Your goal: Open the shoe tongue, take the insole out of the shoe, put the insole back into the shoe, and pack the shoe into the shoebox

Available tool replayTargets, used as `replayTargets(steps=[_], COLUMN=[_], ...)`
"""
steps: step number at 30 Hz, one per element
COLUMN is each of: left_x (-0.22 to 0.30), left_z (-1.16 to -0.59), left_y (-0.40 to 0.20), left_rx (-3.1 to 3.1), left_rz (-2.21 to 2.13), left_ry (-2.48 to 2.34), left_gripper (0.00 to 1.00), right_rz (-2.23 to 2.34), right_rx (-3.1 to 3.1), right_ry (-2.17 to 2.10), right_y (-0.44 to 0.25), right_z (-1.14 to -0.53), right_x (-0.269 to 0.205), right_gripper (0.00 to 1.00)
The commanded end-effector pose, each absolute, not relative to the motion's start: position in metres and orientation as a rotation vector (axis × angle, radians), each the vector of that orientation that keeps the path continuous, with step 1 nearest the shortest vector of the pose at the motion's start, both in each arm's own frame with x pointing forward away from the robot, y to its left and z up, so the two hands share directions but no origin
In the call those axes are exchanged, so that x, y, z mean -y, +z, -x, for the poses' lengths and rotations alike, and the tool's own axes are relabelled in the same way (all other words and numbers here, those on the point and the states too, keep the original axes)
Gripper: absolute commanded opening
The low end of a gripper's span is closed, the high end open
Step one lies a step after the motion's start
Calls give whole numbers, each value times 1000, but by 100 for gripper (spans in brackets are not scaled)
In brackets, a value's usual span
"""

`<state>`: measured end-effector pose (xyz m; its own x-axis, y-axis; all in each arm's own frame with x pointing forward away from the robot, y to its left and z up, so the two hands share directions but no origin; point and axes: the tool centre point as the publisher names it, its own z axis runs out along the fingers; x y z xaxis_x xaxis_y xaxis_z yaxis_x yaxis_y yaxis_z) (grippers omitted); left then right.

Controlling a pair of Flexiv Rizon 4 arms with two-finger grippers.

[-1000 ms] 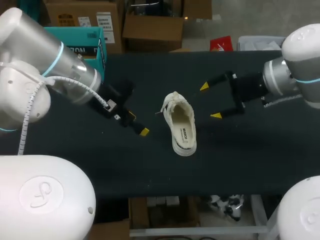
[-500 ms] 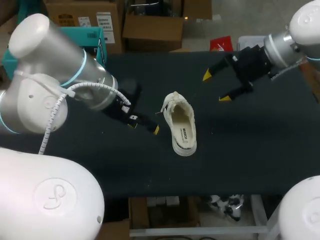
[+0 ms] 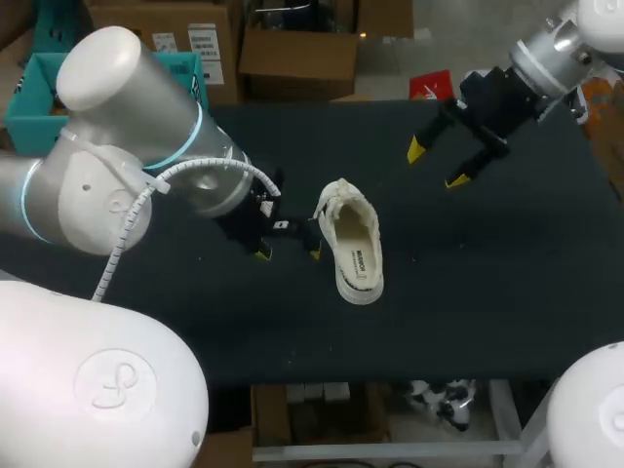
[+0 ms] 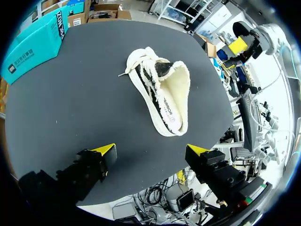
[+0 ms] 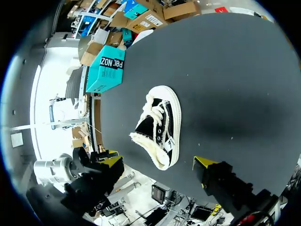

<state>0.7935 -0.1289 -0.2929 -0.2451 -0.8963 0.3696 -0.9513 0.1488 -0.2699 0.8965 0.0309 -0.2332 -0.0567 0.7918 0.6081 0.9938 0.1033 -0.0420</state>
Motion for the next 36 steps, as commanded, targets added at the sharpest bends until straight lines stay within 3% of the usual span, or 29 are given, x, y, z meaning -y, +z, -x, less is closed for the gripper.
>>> replayTargets(steps=[1,13,21,27,30,32,34,36], left_x=[156,178,190,192,195,196,196,197], left_z=[-811,-859,-876,-883,-886,-887,-887,-888], left_y=[-314,-335,-350,-356,-357,-357,-357,-357], left_rx=[2313,2235,2199,2194,2184,2181,2180,2184], left_rz=[-2045,-2161,-2208,-2262,-2280,-2293,-2310,-2319], left_ry=[539,360,304,285,287,293,301,307], left_gripper=[100,100,100,76,47,35,6,0], right_rz=[1578,1578,1150,919,886,849,787,709], right_rx=[2217,2217,2705,2934,2979,3031,3092,3135], right_ry=[-564,-564,-499,-478,-424,-377,-326,-307], right_y=[-229,-229,-239,-246,-247,-246,-246,-246], right_z=[-879,-879,-876,-864,-862,-859,-855,-851], right_x=[-23,-23,-7,2,1,-1,-1,0], right_gripper=[100,100,100,100,100,100,100,100])
